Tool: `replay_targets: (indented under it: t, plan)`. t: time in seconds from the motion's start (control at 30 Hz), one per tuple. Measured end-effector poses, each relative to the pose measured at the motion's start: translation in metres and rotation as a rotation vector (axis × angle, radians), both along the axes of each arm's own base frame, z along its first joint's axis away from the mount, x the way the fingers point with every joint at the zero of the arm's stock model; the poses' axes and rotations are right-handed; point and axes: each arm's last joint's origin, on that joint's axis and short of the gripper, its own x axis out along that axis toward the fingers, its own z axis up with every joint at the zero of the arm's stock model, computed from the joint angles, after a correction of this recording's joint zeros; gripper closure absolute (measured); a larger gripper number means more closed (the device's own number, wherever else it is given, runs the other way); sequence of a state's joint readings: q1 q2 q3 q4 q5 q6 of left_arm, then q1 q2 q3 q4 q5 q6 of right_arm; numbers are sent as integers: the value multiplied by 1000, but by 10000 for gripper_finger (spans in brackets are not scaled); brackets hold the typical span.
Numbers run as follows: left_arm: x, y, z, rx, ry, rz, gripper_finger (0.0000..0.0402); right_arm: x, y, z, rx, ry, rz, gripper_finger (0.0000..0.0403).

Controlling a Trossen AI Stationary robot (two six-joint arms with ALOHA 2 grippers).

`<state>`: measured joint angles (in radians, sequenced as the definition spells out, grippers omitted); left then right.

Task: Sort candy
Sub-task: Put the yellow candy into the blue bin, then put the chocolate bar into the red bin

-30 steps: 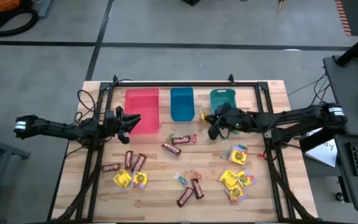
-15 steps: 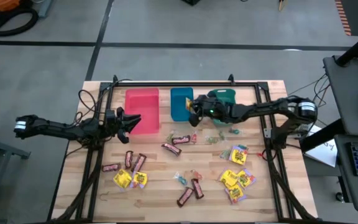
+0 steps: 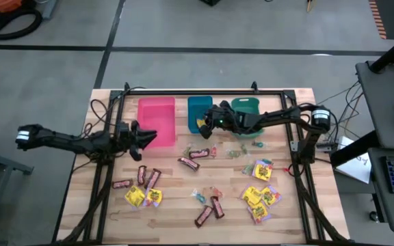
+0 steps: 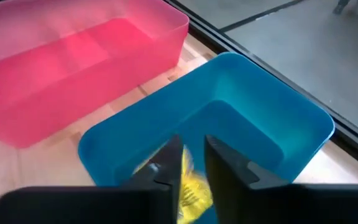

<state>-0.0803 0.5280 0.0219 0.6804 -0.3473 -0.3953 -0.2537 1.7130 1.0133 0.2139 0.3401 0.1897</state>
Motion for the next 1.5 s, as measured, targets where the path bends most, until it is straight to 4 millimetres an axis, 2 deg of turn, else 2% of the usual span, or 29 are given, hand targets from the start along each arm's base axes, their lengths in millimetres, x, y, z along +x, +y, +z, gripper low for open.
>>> replay_targets:
  t: [0.17, 0.37, 0.53, 0.63, 0.83, 1.0, 1.13, 1.27, 1.4, 1.5]
  plan:
    - [3, -3, -3, -14, 25, -21, 325, -1, -3, 4, 5, -12, -14, 275]
    - [9, -11, 0, 1, 39, -117, 325, -16, 6, 37, -7, -9, 20, 252]
    - [23, -20, 11, 52, 88, -155, 325, -33, 32, 61, 51, 31, 170, 254]
    - [33, -26, 13, 98, 169, -238, 325, -45, 53, 72, 80, 79, 246, 259]
    - [55, -36, 15, 164, 345, -322, 325, -67, 93, 86, 115, 152, 354, 266]
    - [76, -42, 17, 286, 466, -366, 322, -82, 115, 94, 152, 179, 401, 256]
    - [91, -46, 14, 346, 581, -413, 297, -95, 128, 97, 201, 213, 429, 248]
    - [107, -49, 6, 387, 661, -414, 252, -104, 140, 97, 262, 248, 450, 248]
    - [121, -52, -5, 461, 727, -427, 210, -111, 151, 96, 315, 269, 469, 248]
    - [130, -53, -18, 496, 790, -415, 195, -115, 158, 95, 345, 283, 464, 248]
